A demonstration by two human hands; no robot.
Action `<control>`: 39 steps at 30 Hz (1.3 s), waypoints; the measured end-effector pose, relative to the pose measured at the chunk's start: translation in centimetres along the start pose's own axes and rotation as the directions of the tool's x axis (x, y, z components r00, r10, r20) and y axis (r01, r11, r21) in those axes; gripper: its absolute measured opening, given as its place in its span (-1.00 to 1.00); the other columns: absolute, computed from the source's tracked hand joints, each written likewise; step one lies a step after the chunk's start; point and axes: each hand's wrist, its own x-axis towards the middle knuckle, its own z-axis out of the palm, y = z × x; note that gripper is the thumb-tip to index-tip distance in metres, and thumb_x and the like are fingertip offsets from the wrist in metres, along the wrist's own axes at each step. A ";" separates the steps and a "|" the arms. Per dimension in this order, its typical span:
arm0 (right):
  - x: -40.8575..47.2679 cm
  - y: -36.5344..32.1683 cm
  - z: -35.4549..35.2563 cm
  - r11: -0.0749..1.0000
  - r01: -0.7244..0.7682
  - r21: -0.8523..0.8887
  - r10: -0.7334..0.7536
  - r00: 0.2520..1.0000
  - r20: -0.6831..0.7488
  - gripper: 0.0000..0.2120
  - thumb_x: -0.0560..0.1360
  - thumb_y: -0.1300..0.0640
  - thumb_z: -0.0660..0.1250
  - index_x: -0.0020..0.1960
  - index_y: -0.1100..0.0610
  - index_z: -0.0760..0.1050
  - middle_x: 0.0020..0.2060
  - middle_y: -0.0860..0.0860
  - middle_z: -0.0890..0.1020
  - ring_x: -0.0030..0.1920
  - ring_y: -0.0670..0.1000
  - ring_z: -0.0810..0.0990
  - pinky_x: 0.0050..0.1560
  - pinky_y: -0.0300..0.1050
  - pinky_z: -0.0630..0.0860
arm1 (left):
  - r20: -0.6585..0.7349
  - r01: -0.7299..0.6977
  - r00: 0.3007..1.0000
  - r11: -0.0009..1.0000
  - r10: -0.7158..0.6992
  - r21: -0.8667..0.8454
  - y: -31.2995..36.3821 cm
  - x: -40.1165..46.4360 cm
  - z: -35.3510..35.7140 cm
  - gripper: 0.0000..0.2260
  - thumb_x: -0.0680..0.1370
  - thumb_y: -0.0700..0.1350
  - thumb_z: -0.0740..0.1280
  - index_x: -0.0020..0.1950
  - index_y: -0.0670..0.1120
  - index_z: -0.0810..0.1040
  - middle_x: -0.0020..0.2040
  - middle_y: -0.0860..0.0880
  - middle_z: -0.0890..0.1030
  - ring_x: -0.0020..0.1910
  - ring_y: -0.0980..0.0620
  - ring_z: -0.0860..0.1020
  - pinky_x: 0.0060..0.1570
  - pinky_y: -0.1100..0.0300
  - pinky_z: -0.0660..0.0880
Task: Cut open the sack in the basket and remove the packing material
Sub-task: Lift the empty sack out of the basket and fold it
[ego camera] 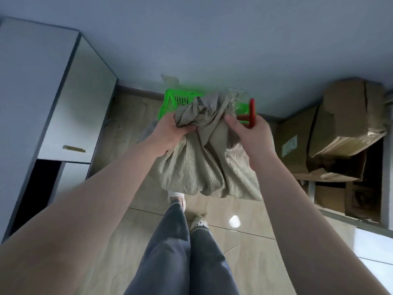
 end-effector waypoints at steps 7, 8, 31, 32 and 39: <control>3.5 9.5 -2.4 0.806 -0.092 -0.584 0.163 0.984 0.071 0.17 0.13 -0.44 0.47 0.55 -0.06 0.00 0.47 -0.07 0.33 0.45 0.16 0.27 0.40 0.13 0.18 | -0.038 0.423 0.896 0.877 -0.442 -0.227 0.0 7.2 -0.4 -0.71 0.51 -0.08 0.43 0.22 -0.08 0.56 -0.02 -0.12 0.66 0.03 -0.14 0.63 0.11 -0.05 0.54; 3.7 10.2 -1.8 0.812 -0.116 -0.572 0.179 0.982 0.056 0.15 0.18 -0.34 0.52 0.57 -0.03 -0.02 0.45 -0.05 0.37 0.43 0.17 0.28 0.37 0.10 0.24 | -0.008 0.477 0.871 0.847 -0.492 -0.235 0.2 8.1 -0.5 -0.71 0.53 -0.08 0.41 0.23 -0.10 0.55 -0.07 -0.13 0.65 -0.03 -0.13 0.63 0.06 -0.03 0.53; 11.5 4.3 1.2 0.908 -0.226 -0.352 0.299 0.940 0.168 -0.77 0.47 0.10 0.45 -0.05 0.28 0.61 -0.11 0.22 0.67 -0.08 0.17 0.63 -0.09 -0.01 0.51 | -0.044 0.356 0.873 0.573 -0.486 0.739 -6.3 17.0 -1.6 -0.12 0.43 0.32 0.34 0.56 0.22 -0.16 0.57 -0.23 -0.07 0.54 -0.30 -0.02 0.47 -0.25 0.04; 11.7 4.3 1.0 0.904 -0.240 -0.353 0.319 0.929 0.186 -0.76 0.47 0.11 0.45 -0.02 0.29 0.61 -0.11 0.21 0.66 -0.10 0.15 0.63 -0.12 -0.05 0.52 | -0.068 0.383 0.861 0.556 -0.503 0.738 -6.8 16.2 -2.1 -0.08 0.42 0.35 0.33 0.54 0.23 -0.23 0.58 -0.20 -0.14 0.54 -0.30 -0.09 0.46 -0.31 0.00; 11.5 4.7 0.2 0.899 -0.301 -0.319 0.374 0.905 0.201 -0.86 0.45 0.15 0.46 -0.07 0.23 0.63 -0.22 0.13 0.65 -0.22 0.05 0.61 -0.18 -0.10 0.51 | -0.396 0.744 0.650 0.439 -0.648 0.504 -10.3 11.9 -3.4 0.05 0.29 0.47 0.32 0.58 0.08 -0.13 0.58 -0.24 -0.12 0.54 -0.31 -0.19 0.45 -0.35 -0.07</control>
